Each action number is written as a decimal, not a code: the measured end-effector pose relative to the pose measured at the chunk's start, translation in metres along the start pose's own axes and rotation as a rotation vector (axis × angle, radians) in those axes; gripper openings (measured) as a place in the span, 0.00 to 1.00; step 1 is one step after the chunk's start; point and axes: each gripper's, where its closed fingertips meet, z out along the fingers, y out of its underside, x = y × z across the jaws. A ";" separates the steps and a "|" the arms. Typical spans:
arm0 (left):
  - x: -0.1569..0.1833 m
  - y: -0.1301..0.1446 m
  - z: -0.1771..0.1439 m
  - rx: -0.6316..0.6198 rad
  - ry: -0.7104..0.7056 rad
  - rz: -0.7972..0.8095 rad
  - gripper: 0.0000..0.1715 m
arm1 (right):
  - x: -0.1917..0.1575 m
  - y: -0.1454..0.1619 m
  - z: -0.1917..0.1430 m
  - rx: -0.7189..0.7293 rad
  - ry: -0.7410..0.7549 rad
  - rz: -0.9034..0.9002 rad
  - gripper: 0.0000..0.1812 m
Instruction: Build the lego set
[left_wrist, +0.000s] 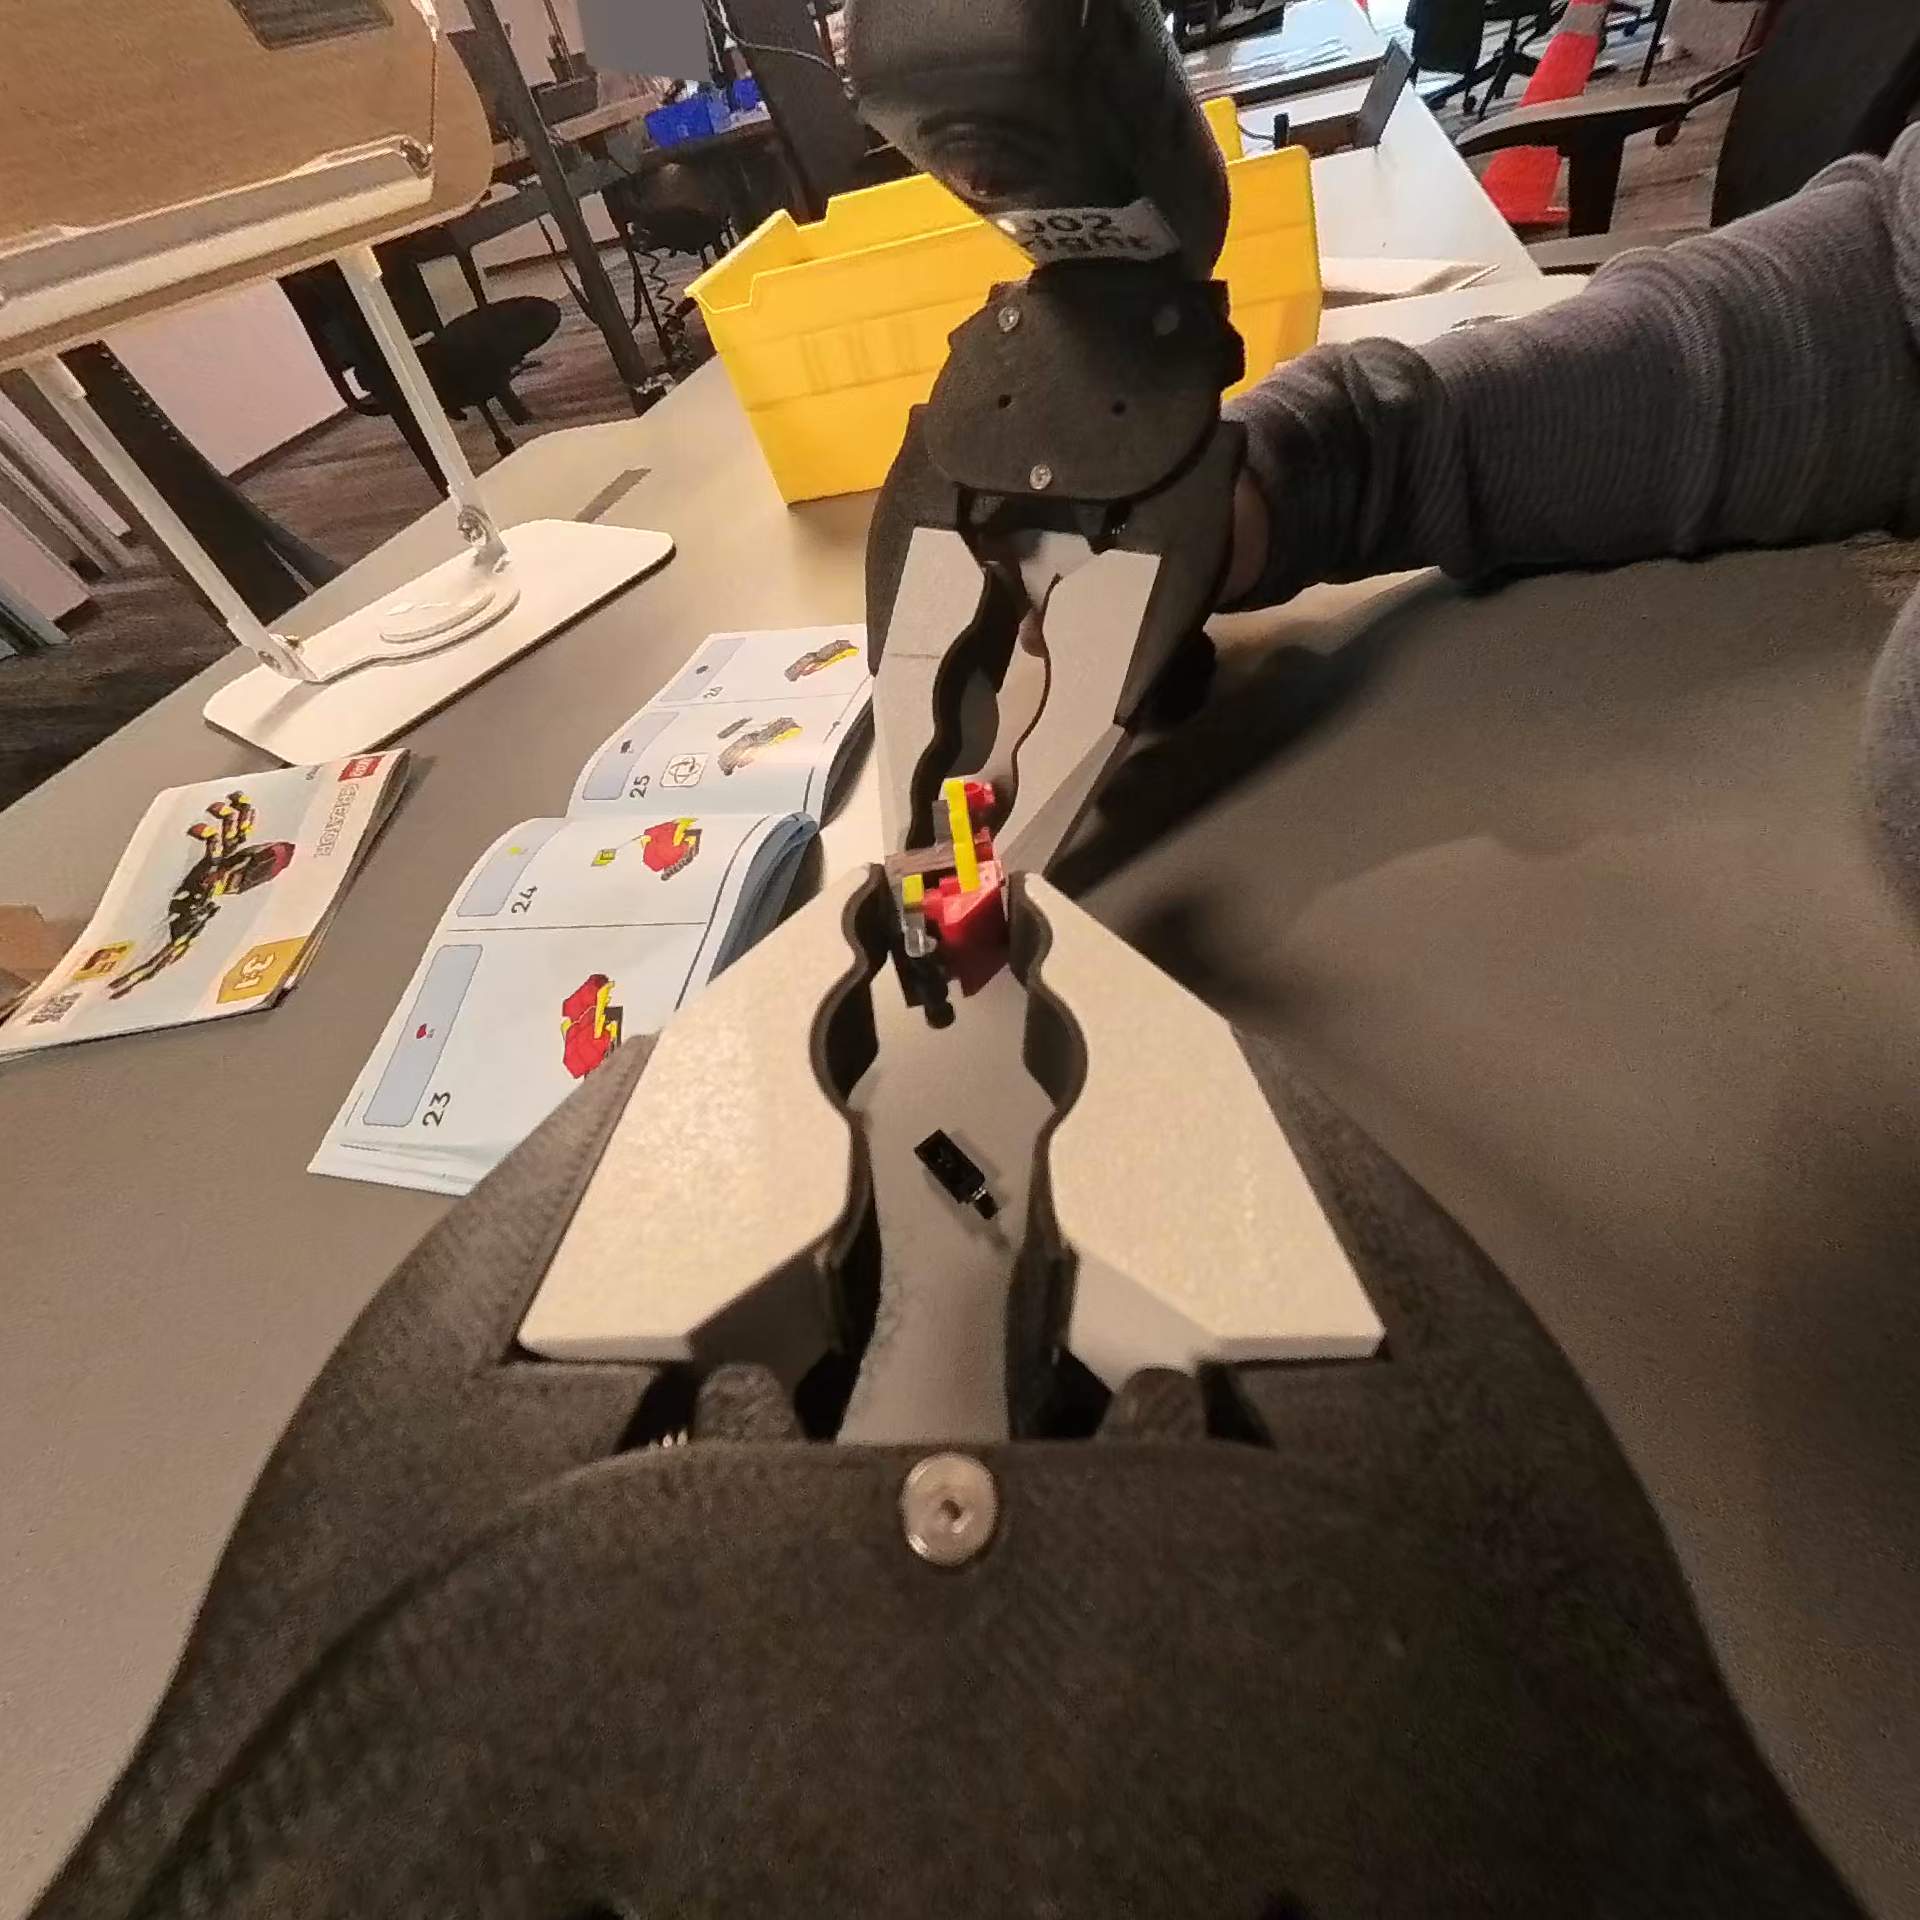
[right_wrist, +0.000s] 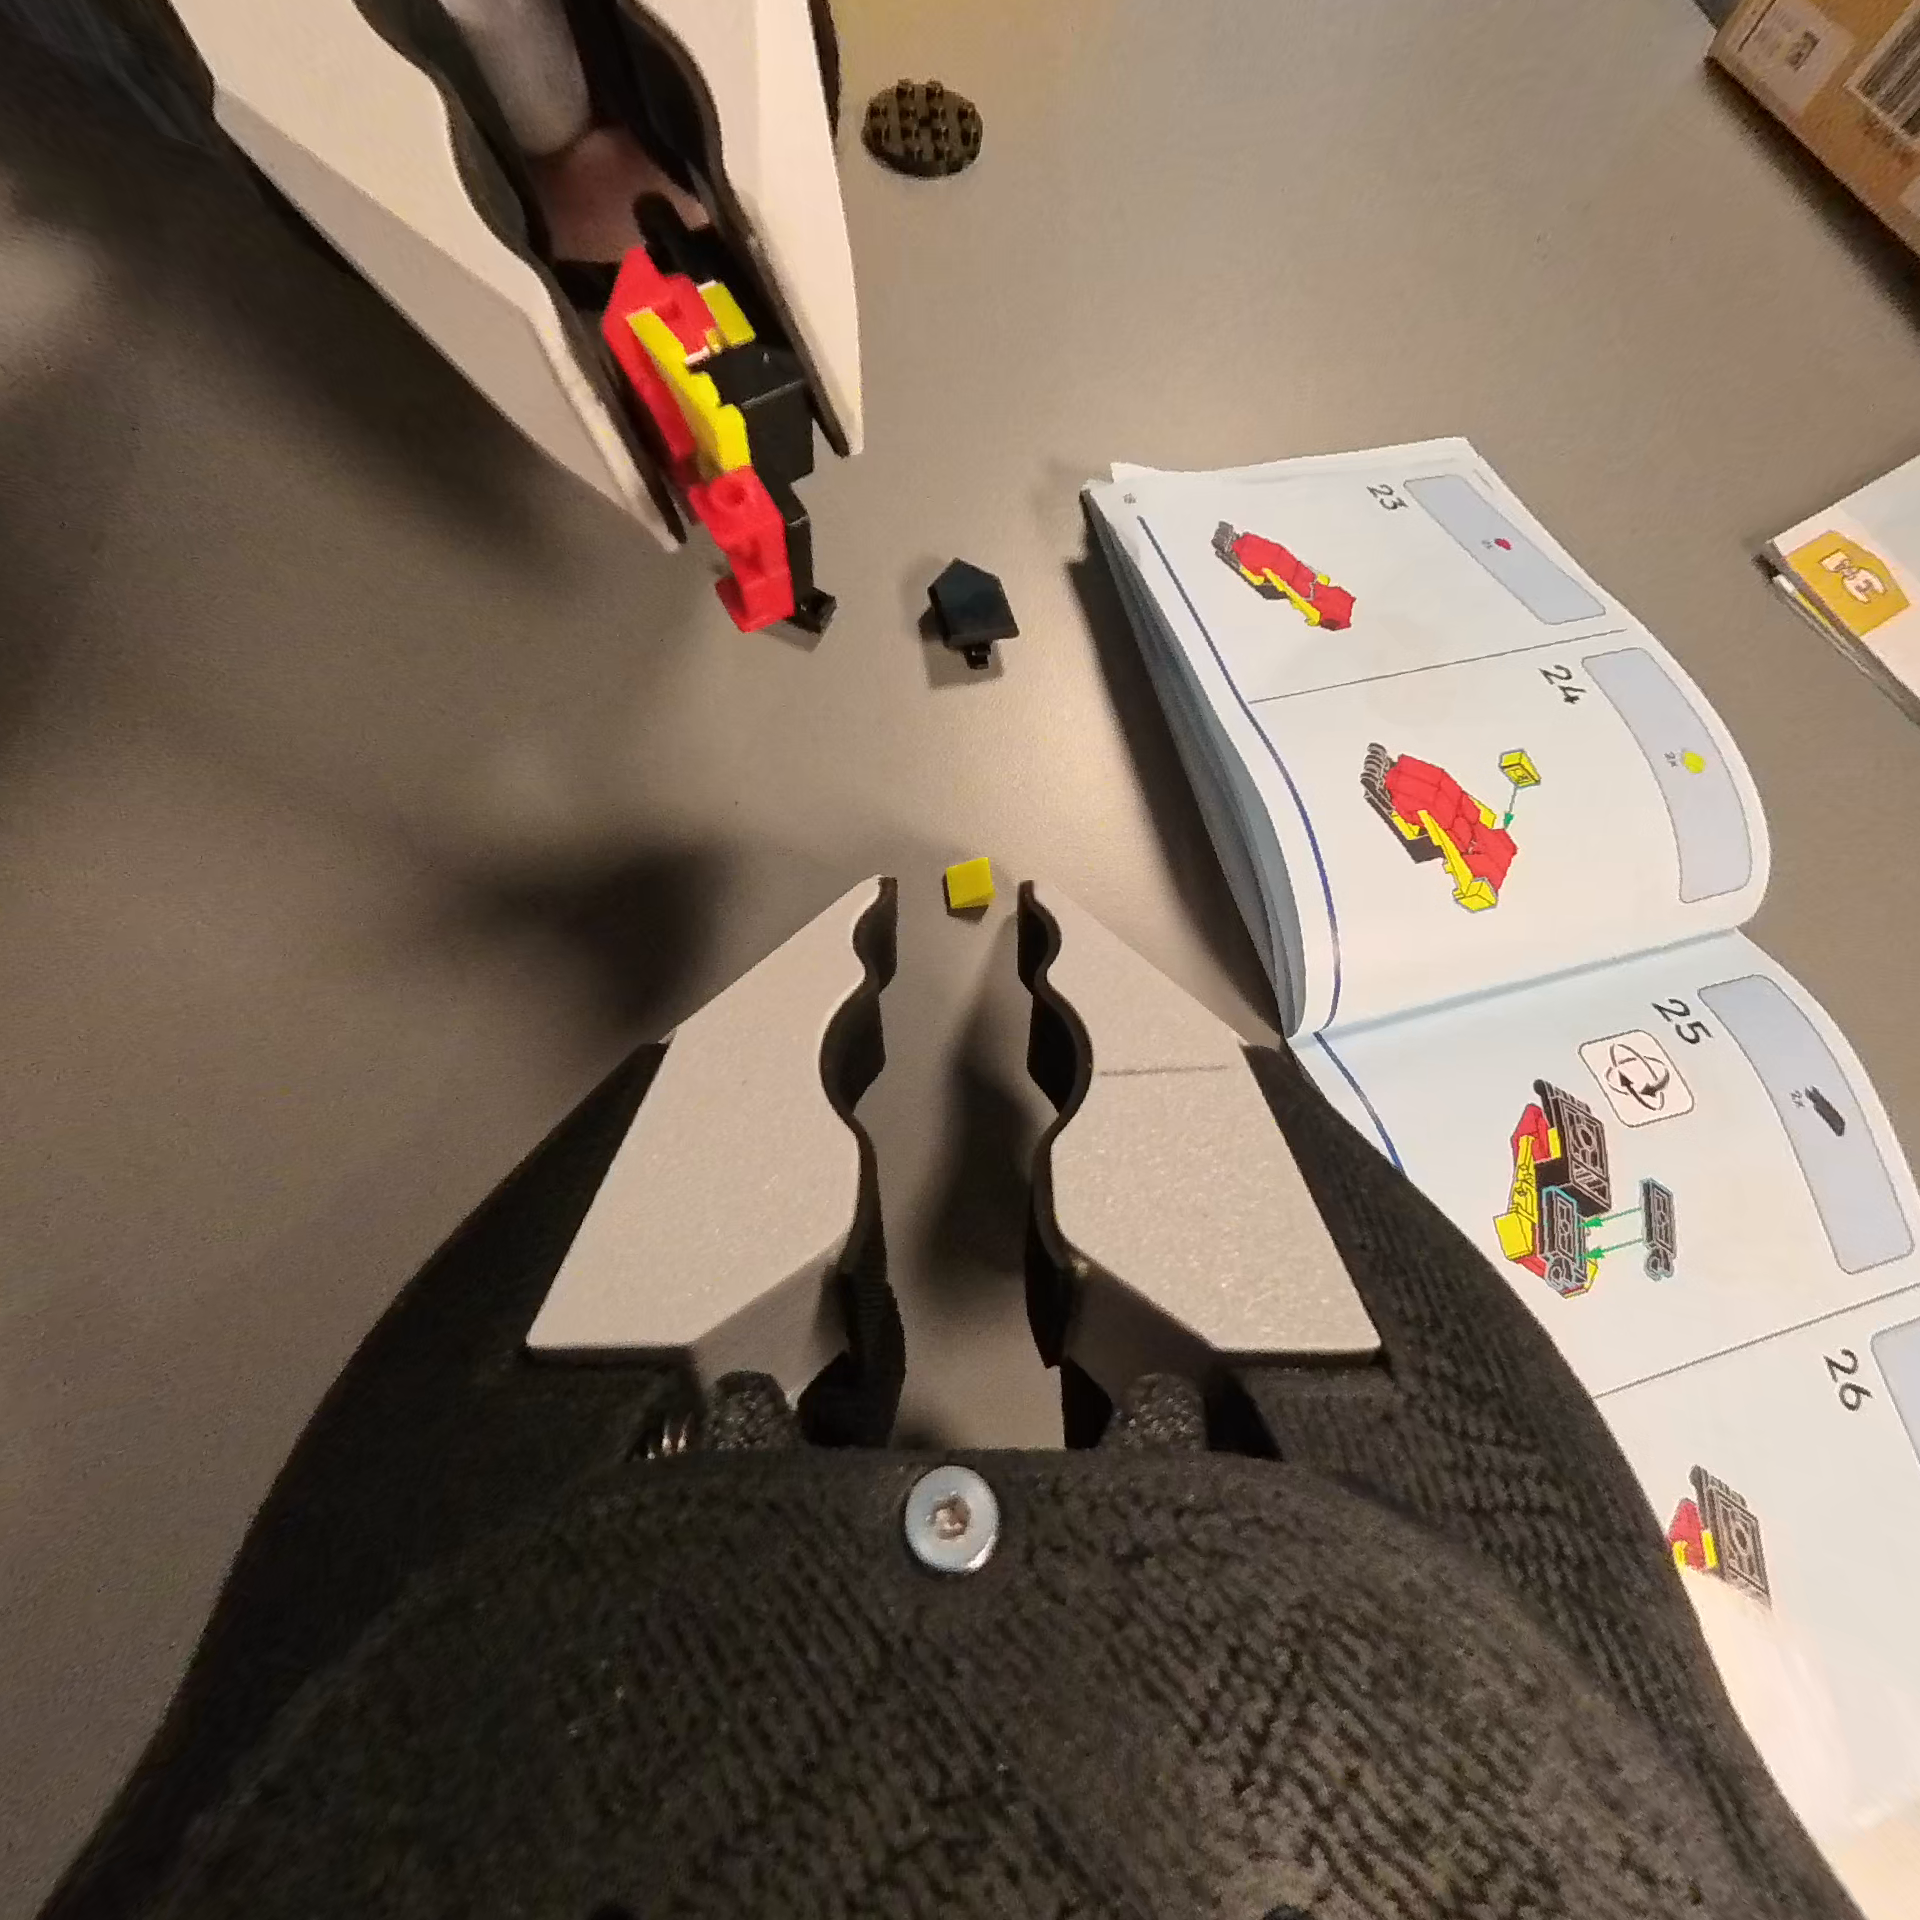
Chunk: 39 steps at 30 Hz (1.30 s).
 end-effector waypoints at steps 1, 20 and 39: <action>0.000 0.000 0.000 0.000 0.000 0.000 0.13 | 0.000 0.000 0.000 0.000 -0.001 0.000 0.12; 0.001 0.001 0.000 -0.005 0.003 0.008 0.13 | 0.000 -0.002 0.002 0.000 -0.003 -0.014 0.09; 0.003 0.002 0.002 -0.016 0.011 0.029 0.13 | 0.000 -0.002 0.002 0.000 0.015 -0.031 0.09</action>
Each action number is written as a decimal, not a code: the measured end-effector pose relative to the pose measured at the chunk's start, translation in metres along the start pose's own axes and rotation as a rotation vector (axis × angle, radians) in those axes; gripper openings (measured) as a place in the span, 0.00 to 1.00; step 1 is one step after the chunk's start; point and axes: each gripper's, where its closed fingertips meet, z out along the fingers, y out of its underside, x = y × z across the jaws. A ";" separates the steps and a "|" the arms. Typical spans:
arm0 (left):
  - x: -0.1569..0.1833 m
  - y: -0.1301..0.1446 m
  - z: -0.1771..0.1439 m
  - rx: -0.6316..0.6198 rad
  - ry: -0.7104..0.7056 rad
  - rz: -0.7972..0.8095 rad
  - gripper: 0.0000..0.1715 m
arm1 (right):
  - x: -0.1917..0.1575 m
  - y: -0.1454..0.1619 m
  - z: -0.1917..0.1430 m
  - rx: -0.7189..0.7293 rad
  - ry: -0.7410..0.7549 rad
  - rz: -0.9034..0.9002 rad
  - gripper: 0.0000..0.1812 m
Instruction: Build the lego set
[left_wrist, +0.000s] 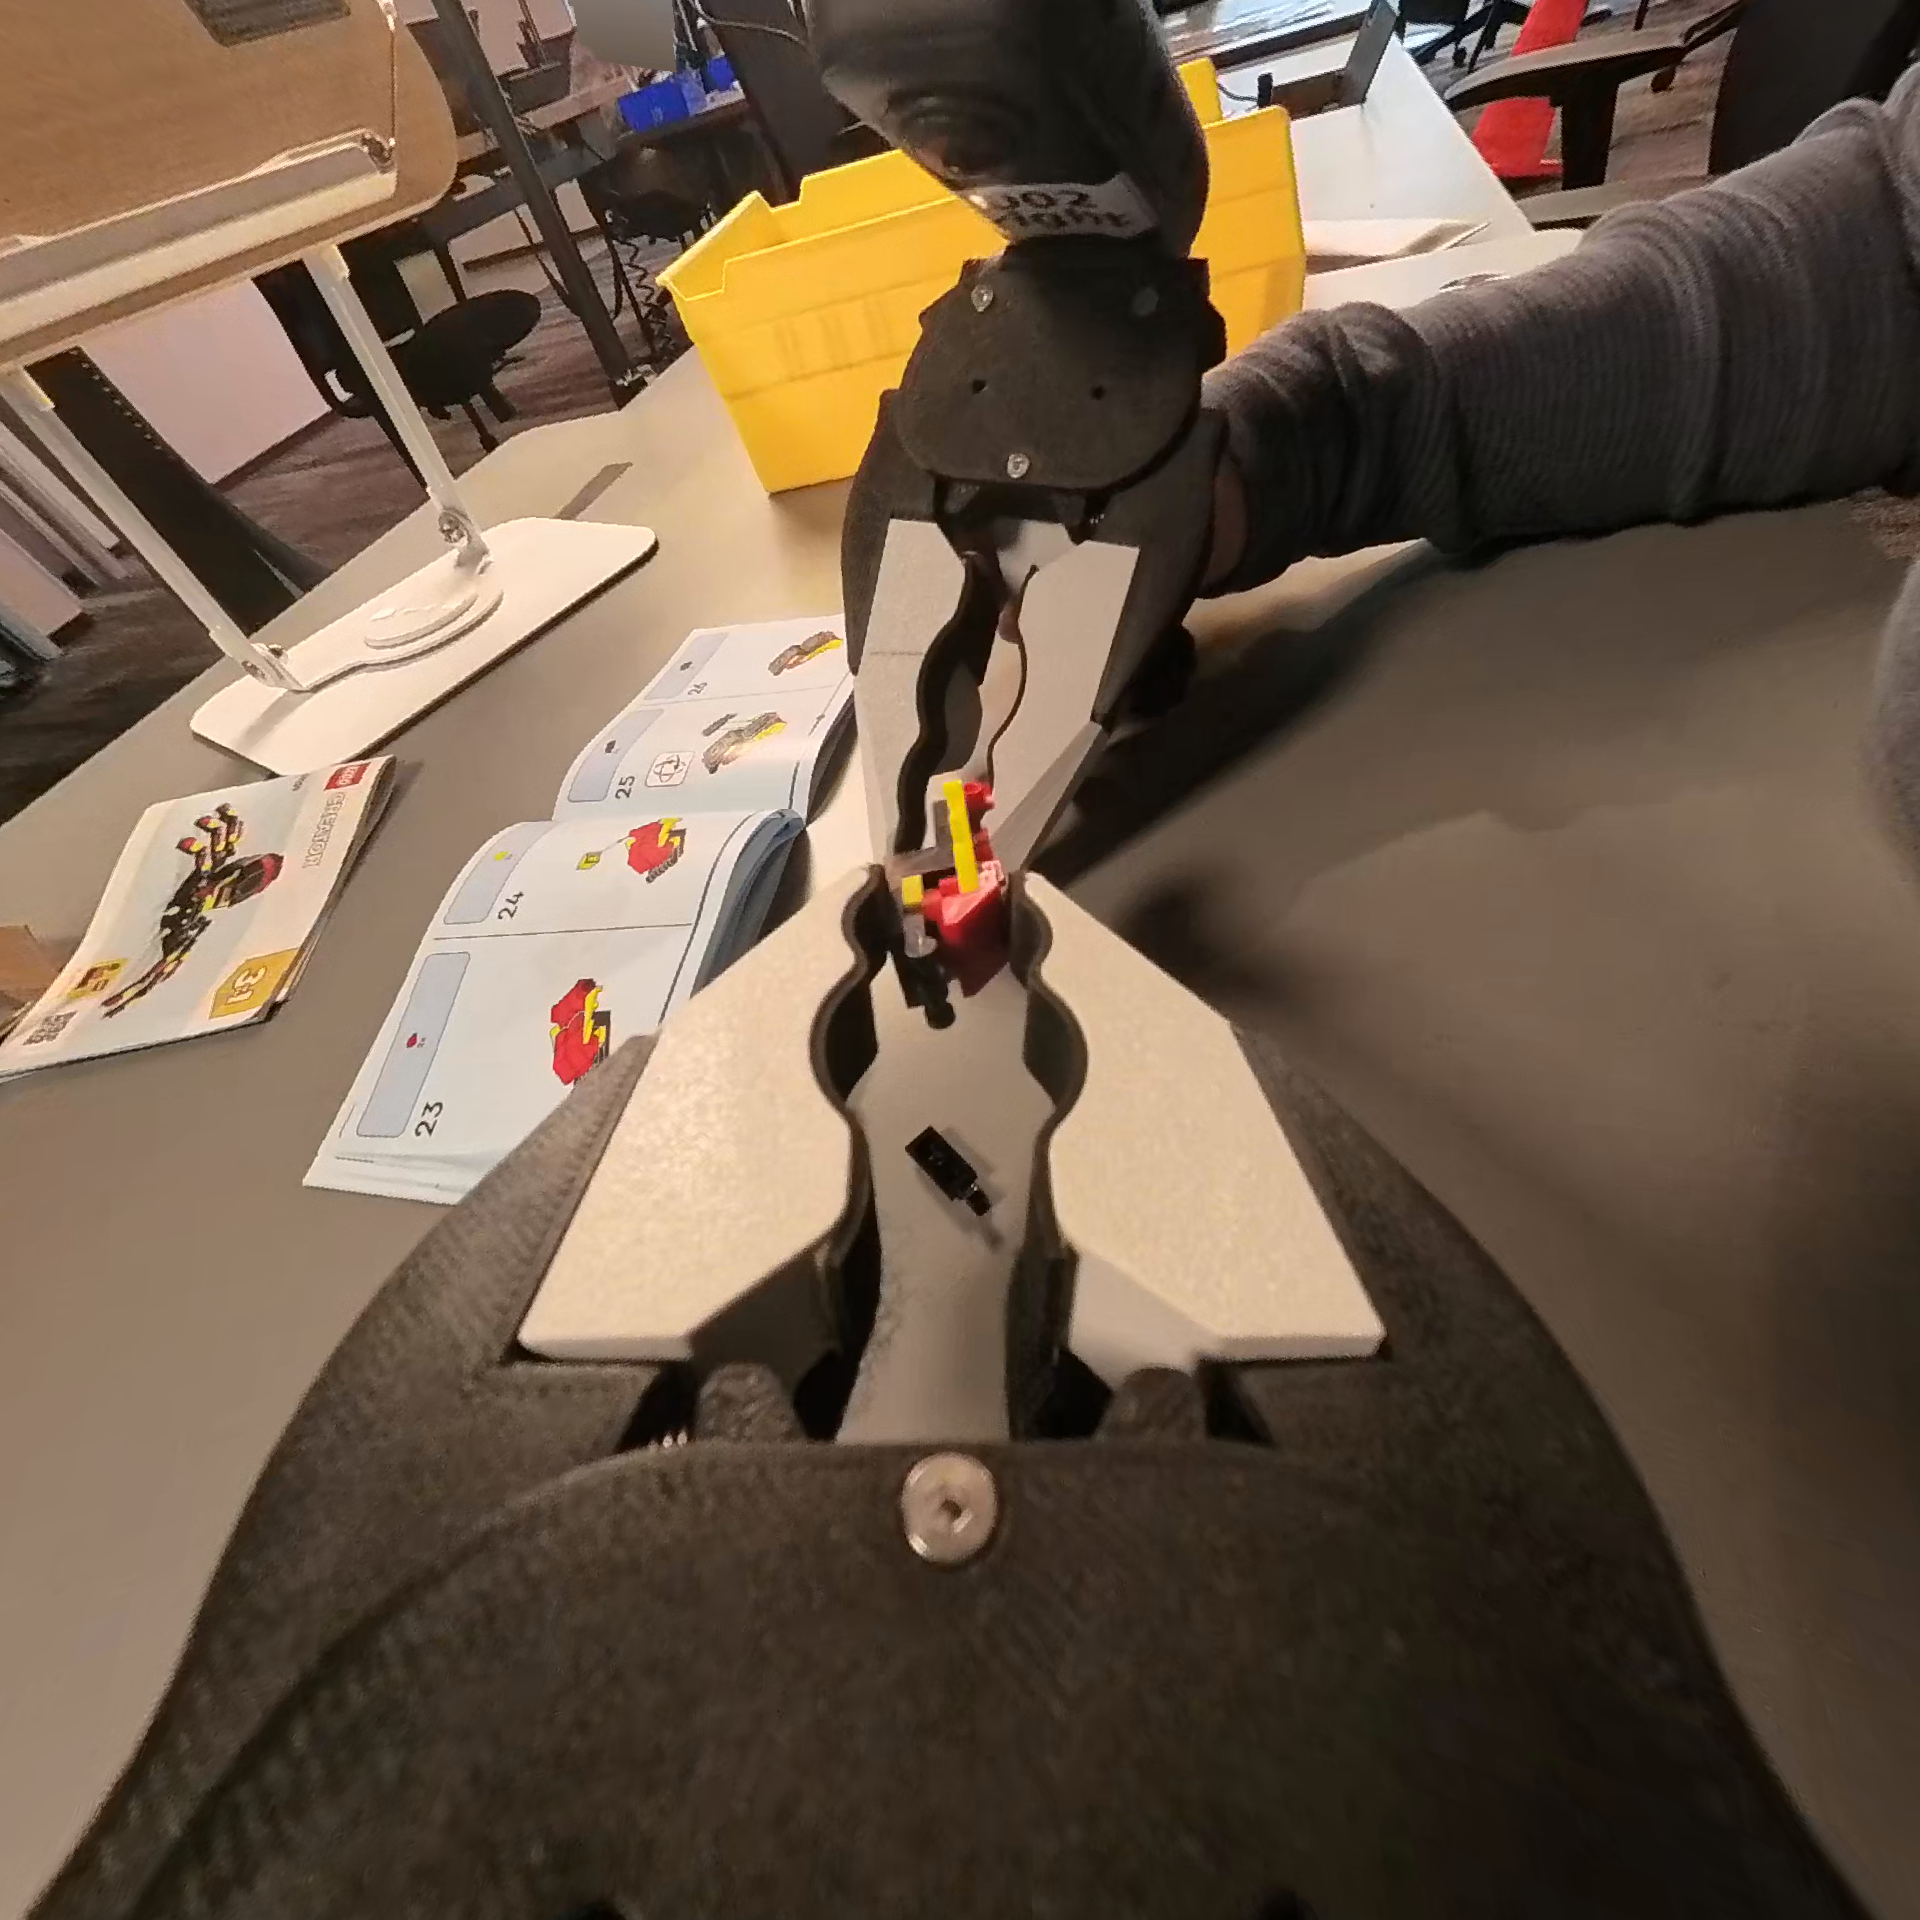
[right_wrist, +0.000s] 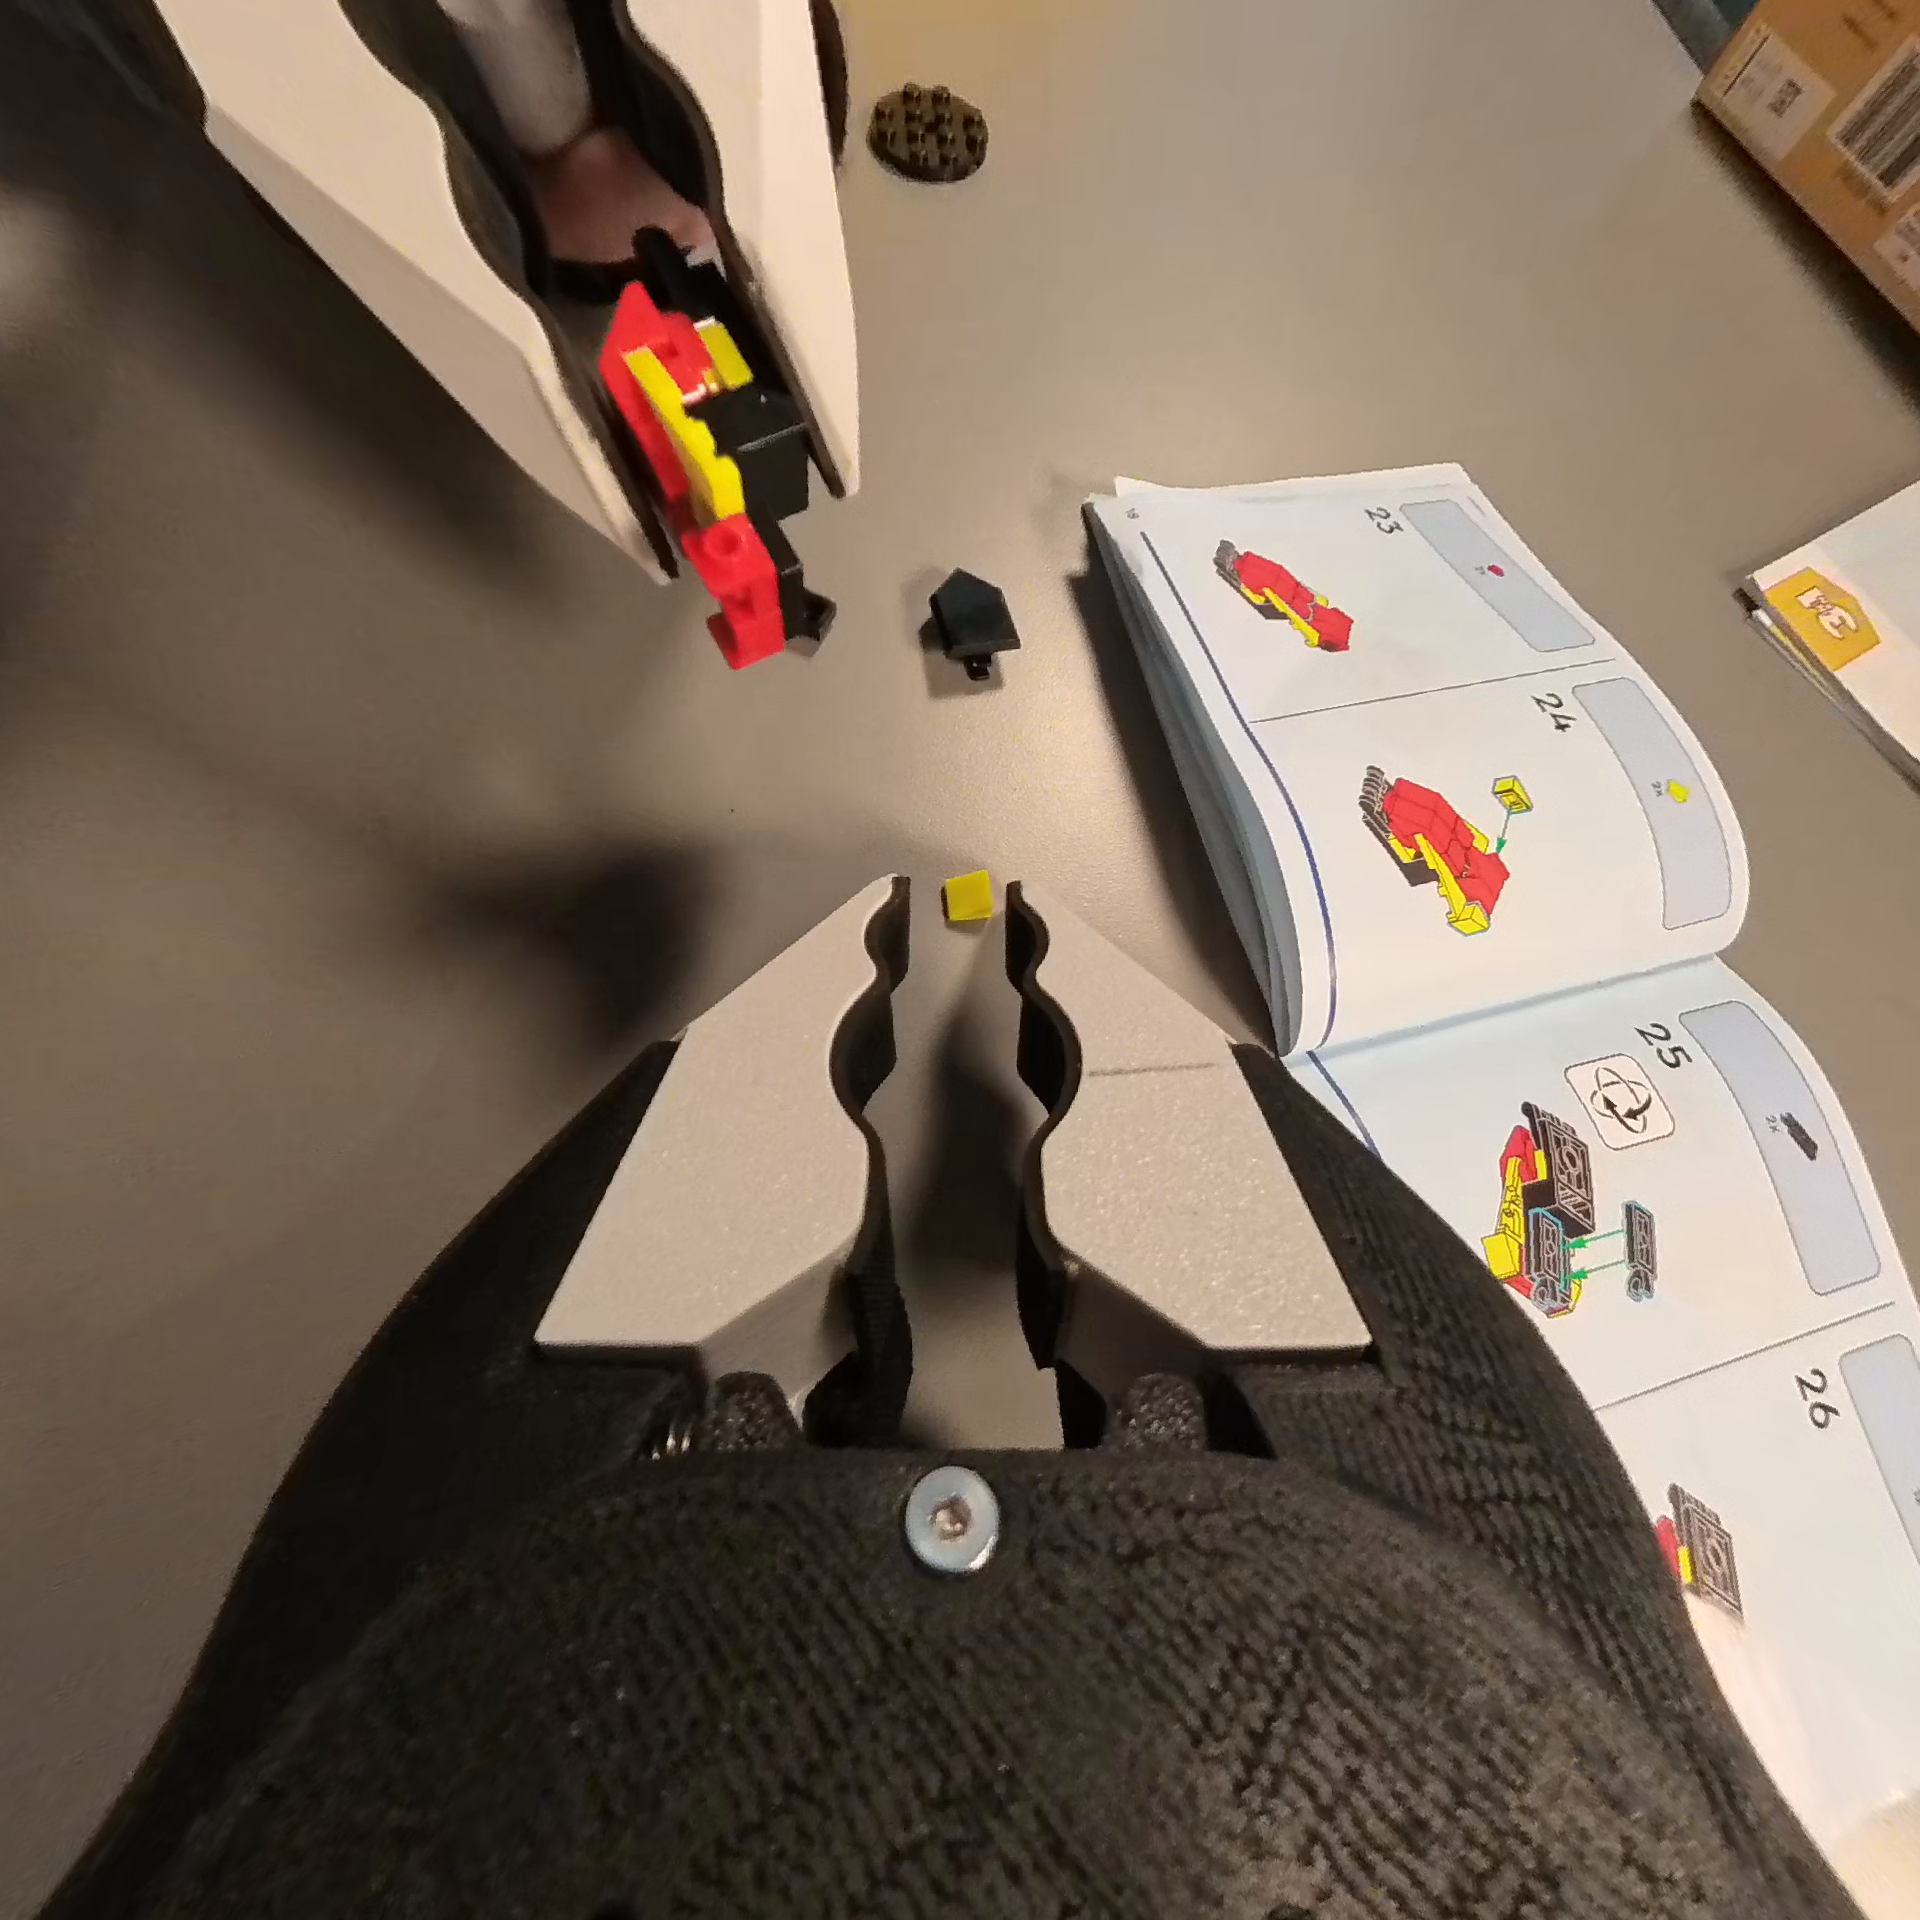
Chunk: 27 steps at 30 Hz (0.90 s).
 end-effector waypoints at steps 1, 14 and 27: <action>0.000 0.000 0.000 -0.001 0.001 0.002 0.13 | 0.000 0.000 0.000 0.000 -0.001 0.002 0.09; 0.002 0.001 0.001 -0.008 0.004 0.012 0.13 | 0.002 0.000 0.000 0.000 0.002 0.019 0.11; 0.004 0.002 0.001 -0.014 0.006 0.024 0.13 | 0.003 0.000 0.000 0.001 0.017 0.004 0.12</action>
